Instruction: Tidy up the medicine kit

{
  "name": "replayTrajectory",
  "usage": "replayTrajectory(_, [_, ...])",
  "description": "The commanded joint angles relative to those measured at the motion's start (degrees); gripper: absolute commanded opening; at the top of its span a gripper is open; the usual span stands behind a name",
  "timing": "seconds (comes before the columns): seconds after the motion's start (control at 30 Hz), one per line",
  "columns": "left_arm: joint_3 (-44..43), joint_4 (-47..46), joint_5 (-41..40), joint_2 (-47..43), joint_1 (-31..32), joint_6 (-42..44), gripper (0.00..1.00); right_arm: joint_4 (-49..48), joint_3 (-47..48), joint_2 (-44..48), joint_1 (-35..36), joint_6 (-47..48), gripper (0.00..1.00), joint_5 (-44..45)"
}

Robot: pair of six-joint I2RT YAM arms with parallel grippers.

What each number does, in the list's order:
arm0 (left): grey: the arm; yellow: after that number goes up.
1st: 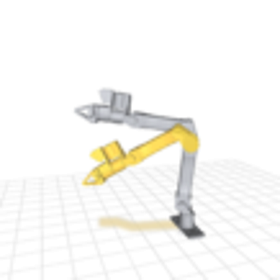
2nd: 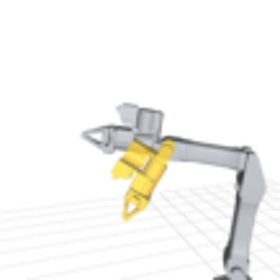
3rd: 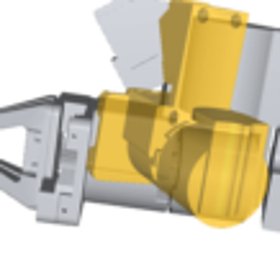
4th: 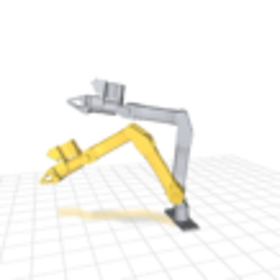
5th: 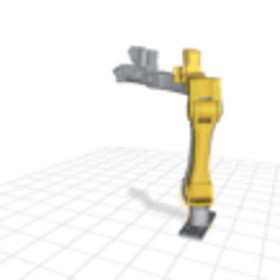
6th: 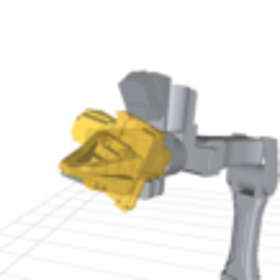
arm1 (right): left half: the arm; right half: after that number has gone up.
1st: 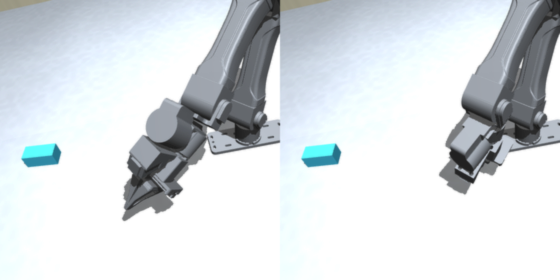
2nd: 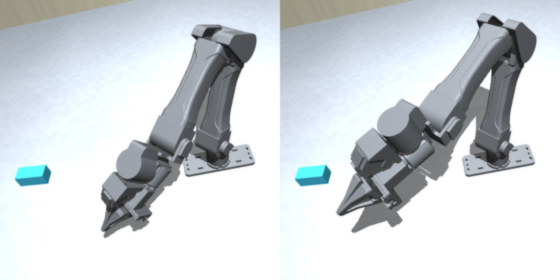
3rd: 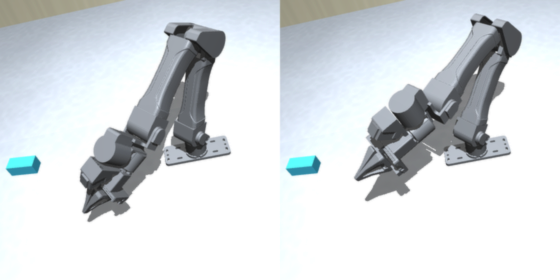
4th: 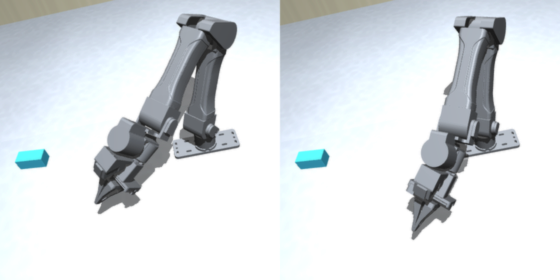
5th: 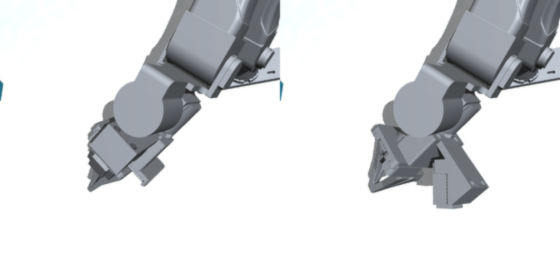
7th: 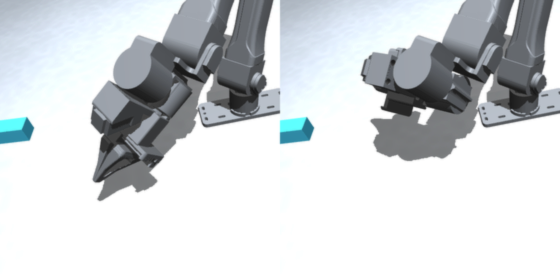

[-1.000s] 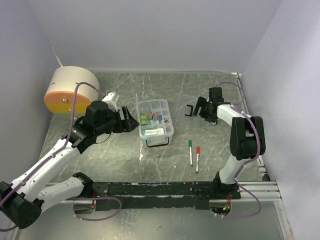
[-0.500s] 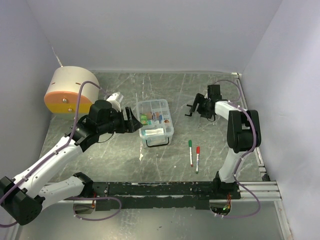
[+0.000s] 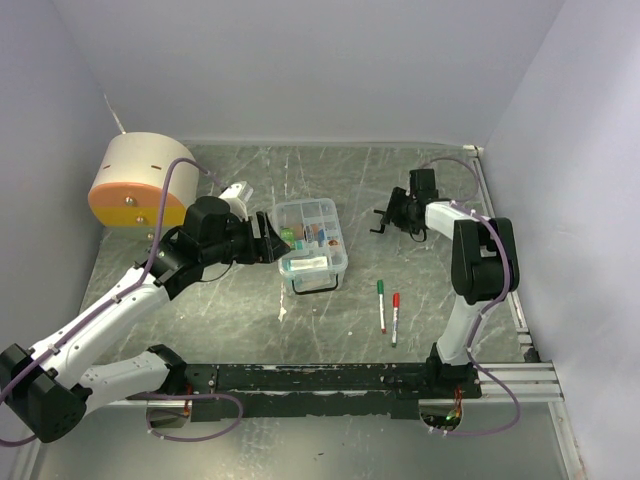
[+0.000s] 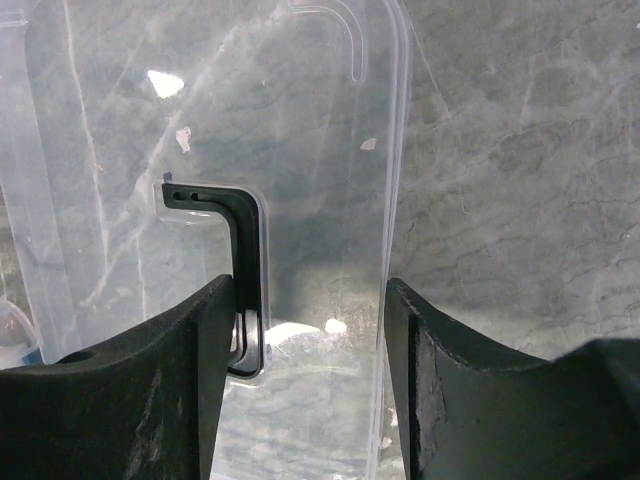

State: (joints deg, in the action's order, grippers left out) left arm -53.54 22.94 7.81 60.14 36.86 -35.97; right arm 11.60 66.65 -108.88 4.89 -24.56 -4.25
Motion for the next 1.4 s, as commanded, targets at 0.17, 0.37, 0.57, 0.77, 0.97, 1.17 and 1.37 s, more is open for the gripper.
replayTrajectory(0.17, [-1.7,-0.4,-0.7,-0.4,0.4,0.4,0.82,-3.9,-6.8,5.3,0.1,-3.1,0.38,1.1])
replayTrajectory(0.37, [-1.5,-0.3,-0.8,-0.6,0.5,0.5,0.82,-4.5,-8.1,7.5,-0.4,-3.2,0.38,1.9])
replayTrajectory(0.57, [-1.5,-0.4,-0.7,-0.6,0.5,0.3,0.82,-3.7,-8.9,9.7,-1.5,-2.8,0.39,2.2])
replayTrajectory(0.77, [-1.8,-0.7,-0.4,-0.1,0.6,0.4,0.82,-3.1,-11.4,12.6,-3.2,-2.2,0.39,2.1])
replayTrajectory(0.97, [-2.7,-1.5,-0.1,1.1,1.2,0.6,0.82,-1.8,-12.4,14.1,-4.3,-0.3,0.47,1.0])
replayTrajectory(1.17, [-9.4,-2.0,-2.9,7.2,6.5,2.2,0.82,-0.3,-10.3,12.5,-1.8,2.3,0.67,-0.5])
replayTrajectory(1.37, [-20.6,-0.7,-10.2,20.4,15.4,3.0,0.78,0.0,-7.2,8.7,-1.0,1.5,0.71,0.0])
